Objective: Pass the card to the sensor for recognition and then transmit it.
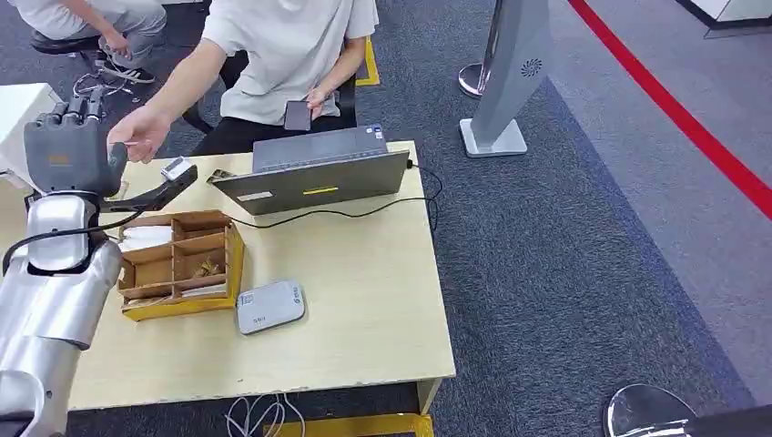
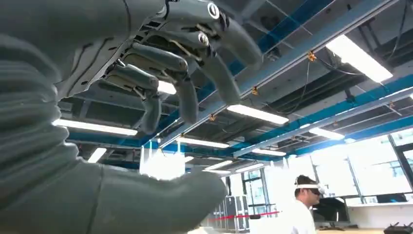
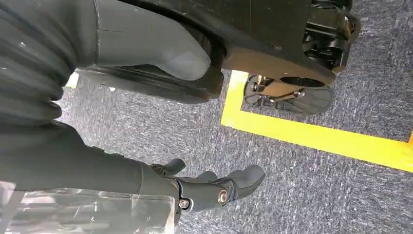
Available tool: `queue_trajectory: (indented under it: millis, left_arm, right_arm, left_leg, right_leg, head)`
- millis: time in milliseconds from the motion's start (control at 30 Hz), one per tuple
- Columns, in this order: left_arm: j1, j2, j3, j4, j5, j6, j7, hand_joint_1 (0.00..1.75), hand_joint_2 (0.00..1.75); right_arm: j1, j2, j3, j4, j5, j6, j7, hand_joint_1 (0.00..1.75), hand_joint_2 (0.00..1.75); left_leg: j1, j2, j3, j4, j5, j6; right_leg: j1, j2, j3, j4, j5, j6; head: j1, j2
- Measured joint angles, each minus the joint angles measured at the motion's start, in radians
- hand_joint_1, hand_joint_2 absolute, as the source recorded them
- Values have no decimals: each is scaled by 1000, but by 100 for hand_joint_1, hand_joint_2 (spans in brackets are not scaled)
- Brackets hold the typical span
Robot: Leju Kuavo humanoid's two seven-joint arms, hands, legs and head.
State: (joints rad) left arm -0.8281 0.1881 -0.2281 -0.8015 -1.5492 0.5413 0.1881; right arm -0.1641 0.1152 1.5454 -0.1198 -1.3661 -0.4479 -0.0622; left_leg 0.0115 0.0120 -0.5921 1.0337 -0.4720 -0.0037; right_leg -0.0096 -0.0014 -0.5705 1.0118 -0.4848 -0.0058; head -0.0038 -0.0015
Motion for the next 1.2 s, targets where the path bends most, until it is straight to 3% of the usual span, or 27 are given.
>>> queue_trajectory:
  millis: [233,333,433,567,700,900,1067,1200]
  left_arm:
    - [30,-19,1,-39,0,-13,-24,0,175]
    - [96,-45,3,-116,0,-66,-52,0,175]
    - [248,-79,2,-286,0,-138,-64,0,175]
    - [503,-106,-52,-546,0,-142,-30,0,175]
    - [617,-106,-93,-674,0,-143,-16,0,175]
    - [695,-109,-102,-761,0,-140,-51,0,175]
    - [835,-84,-143,-824,0,-98,13,0,175]
    - [900,-85,-133,-829,2,-92,-17,0,175]
  right_arm:
    - [0,0,2,0,-5,-2,-2,0,175]
    - [1,0,2,0,-28,-3,-8,0,175]
    - [4,0,-3,0,-70,-12,-20,0,175]
    - [12,5,-29,0,-125,-25,-38,0,175]
    - [13,5,-42,1,-132,-27,-39,0,175]
    - [15,6,-51,1,-155,-31,-44,0,175]
    - [18,11,-60,5,-185,-38,-50,0,175]
    - [18,11,-63,6,-182,-37,-50,0,175]
  left_leg:
    - [0,0,0,0,0,0]
    - [-1,0,0,0,0,0]
    - [-1,1,0,0,-2,1]
    - [-1,5,1,0,-6,1]
    - [-1,3,0,0,-7,2]
    - [-1,4,2,0,-7,2]
    - [-1,4,2,0,-7,3]
    - [-1,3,2,0,-8,2]
  right_leg:
    - [0,0,0,0,0,0]
    - [-1,0,1,0,0,0]
    - [-1,0,1,-1,-1,1]
    - [-1,5,0,-1,-3,2]
    - [-1,2,0,-2,-4,3]
    - [-1,3,2,-1,-3,3]
    - [-1,3,2,-2,-4,4]
    - [-1,2,2,-2,-5,5]
  head:
    - [0,0]
    - [0,0]
    - [0,0]
    - [0,0]
    - [0,0]
    - [0,0]
    - [0,0]
    - [0,0]
